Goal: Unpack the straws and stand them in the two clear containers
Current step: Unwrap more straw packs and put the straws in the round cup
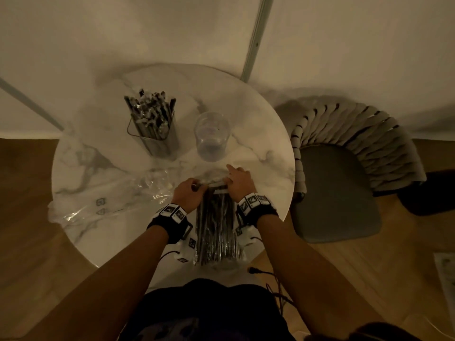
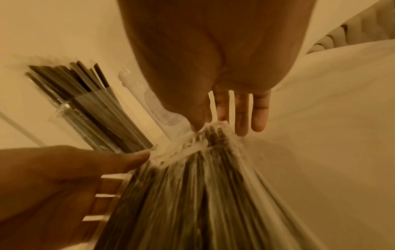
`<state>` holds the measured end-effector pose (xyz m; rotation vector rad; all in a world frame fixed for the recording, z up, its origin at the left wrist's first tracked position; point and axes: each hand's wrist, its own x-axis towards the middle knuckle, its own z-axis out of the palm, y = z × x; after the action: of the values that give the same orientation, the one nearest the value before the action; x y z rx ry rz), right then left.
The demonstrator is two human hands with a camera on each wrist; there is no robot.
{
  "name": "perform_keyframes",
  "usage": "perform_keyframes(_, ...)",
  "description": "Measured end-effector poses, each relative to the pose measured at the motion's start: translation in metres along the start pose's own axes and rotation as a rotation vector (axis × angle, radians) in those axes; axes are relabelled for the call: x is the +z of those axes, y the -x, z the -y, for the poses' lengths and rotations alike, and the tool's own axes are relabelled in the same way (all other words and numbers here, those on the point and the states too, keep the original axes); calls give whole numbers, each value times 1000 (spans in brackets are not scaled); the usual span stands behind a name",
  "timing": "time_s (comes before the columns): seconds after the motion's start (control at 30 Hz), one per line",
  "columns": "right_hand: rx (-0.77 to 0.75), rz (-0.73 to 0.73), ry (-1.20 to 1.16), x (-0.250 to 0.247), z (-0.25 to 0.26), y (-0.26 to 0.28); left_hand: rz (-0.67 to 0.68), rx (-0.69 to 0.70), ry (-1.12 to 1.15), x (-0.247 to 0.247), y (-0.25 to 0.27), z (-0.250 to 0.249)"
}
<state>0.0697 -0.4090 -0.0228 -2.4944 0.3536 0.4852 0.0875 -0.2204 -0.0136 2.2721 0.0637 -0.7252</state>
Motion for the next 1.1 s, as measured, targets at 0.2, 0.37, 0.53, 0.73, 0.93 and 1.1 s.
perform_keyframes(0.2,4,148,105,-17,15,-17,1,-53,-20,-6,-14,-2)
perform_keyframes(0.37,175,225,12,-21,17,-24,38,-138,59,-12,-26,-1)
perform_keyframes(0.53,173,276,-60,-30,21,-27,103,-213,191,-13,-33,2)
perform_keyframes(0.73,115,270,19,-27,30,-28,150,-161,200,-13,-35,5)
perform_keyframes(0.93,-96,72,20,-15,33,-14,17,-54,106,-18,-24,-8)
perform_keyframes(1.1,-255,12,142,-9,27,-6,-88,8,124,-13,-16,-13)
